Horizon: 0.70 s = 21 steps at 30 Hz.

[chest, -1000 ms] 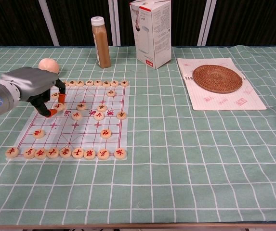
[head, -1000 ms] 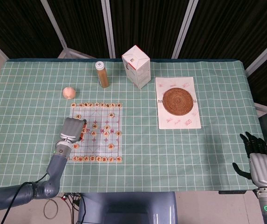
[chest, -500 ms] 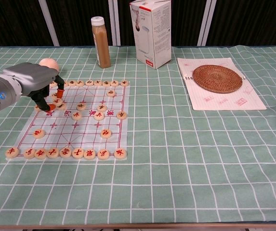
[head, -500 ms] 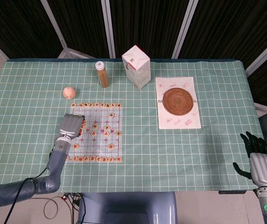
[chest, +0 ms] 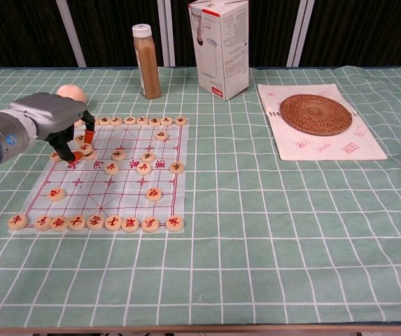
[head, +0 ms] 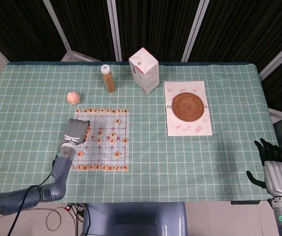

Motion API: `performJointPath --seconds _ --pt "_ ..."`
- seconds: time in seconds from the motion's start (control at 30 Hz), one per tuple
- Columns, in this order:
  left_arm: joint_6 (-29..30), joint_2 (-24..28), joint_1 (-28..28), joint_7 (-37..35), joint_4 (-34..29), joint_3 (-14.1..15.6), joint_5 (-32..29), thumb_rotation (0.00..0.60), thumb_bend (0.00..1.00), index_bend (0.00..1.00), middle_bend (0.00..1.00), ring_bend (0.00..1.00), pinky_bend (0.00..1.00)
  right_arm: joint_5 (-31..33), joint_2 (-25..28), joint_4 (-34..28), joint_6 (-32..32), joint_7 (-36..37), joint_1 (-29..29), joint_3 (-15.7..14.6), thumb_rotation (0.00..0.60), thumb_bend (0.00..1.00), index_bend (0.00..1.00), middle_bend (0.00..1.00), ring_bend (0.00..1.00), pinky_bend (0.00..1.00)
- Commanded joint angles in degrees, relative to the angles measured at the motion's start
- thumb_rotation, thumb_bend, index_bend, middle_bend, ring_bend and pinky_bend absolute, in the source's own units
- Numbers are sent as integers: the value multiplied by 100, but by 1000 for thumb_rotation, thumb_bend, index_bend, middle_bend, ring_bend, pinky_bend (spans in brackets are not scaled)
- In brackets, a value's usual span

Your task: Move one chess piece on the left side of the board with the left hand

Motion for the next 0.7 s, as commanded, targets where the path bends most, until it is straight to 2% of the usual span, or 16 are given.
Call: performJointPath --seconds 0.03,0.7 --pt "-8 -13 -5 -6 24 -7 -13 600 328 483 1000 971 960 -1 -2 1 1 0 -1 0 600 344 0 0 0 0" --pt "-124 -180 -30 -178 382 -39 50 600 312 476 1000 964 960 -1 -6 1 3 -2 -3 -1 600 344 0 0 0 0"
